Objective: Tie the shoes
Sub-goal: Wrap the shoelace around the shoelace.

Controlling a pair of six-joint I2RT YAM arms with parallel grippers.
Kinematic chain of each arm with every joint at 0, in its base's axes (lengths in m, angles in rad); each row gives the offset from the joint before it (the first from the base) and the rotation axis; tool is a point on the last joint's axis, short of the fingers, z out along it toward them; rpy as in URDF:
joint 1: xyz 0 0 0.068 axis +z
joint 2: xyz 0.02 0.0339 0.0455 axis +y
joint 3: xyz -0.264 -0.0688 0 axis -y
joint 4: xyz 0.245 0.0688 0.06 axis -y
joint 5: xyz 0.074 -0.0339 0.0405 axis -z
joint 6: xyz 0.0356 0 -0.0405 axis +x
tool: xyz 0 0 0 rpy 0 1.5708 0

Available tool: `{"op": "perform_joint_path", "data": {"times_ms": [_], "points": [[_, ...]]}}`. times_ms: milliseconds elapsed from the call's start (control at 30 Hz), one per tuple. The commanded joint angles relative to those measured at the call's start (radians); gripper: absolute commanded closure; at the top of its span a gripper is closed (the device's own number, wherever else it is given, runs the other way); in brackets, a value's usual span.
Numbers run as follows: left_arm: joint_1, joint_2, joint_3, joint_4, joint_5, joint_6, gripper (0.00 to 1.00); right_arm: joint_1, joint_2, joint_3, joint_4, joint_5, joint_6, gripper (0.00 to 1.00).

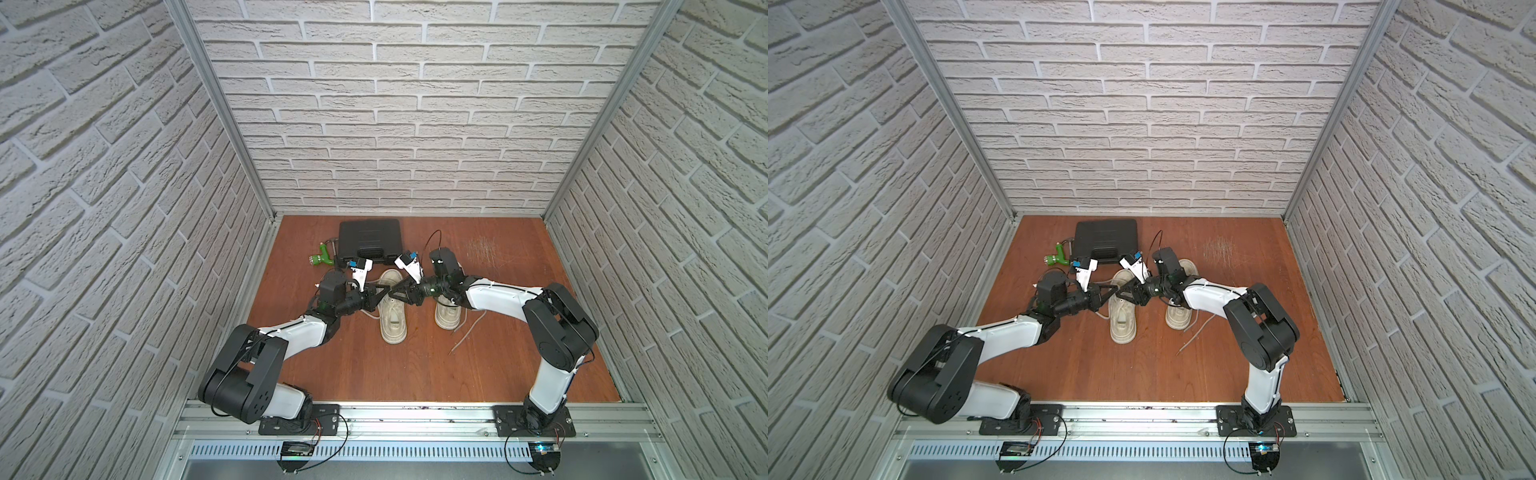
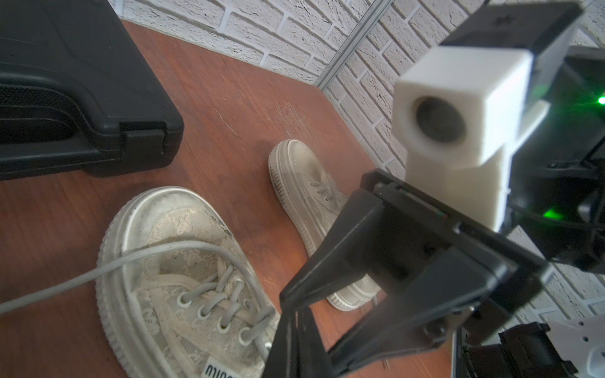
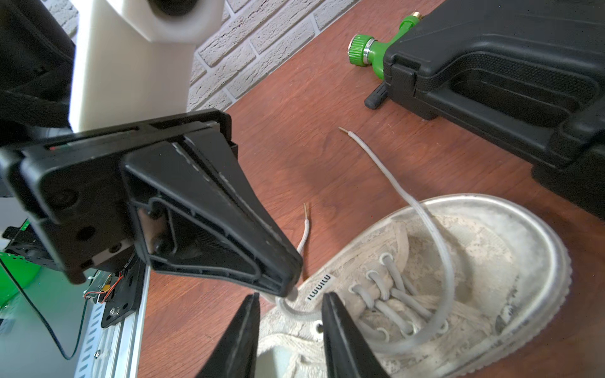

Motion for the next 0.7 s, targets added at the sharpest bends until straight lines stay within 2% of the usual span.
{"op": "perform_joint_path", "data": {"times_ms": [0, 300, 433, 467, 500, 567, 633, 667], "points": [[0.000, -0.009, 0.024, 0.027, 0.012, 0.009, 1.00, 0.014, 0.016, 0.030, 0.039, -0.025, 0.008, 0.66], [0.000, 0.003, 0.029, 0.030, 0.017, 0.001, 1.00, 0.028, 0.037, 0.037, 0.084, -0.023, 0.042, 0.75], [0.006, 0.001, 0.024, 0.043, 0.019, -0.016, 1.00, 0.028, 0.027, 0.027, 0.097, -0.010, 0.048, 0.91], [0.011, -0.002, 0.022, 0.044, 0.022, -0.022, 0.95, 0.028, 0.019, 0.025, 0.083, 0.000, 0.040, 0.96], [0.019, -0.007, 0.019, 0.041, 0.023, -0.025, 0.90, 0.028, 0.013, 0.024, 0.067, 0.012, 0.032, 0.97], [0.043, -0.029, 0.012, 0.022, 0.020, -0.032, 0.73, 0.027, -0.005, 0.018, 0.030, 0.037, 0.011, 0.97], [0.080, -0.068, 0.007, -0.044, 0.002, -0.029, 0.60, 0.027, -0.024, 0.011, -0.006, 0.066, -0.009, 0.97], [0.105, -0.092, 0.007, -0.096, -0.016, -0.025, 0.58, 0.027, -0.033, 0.010, -0.026, 0.081, -0.018, 0.97]]}}
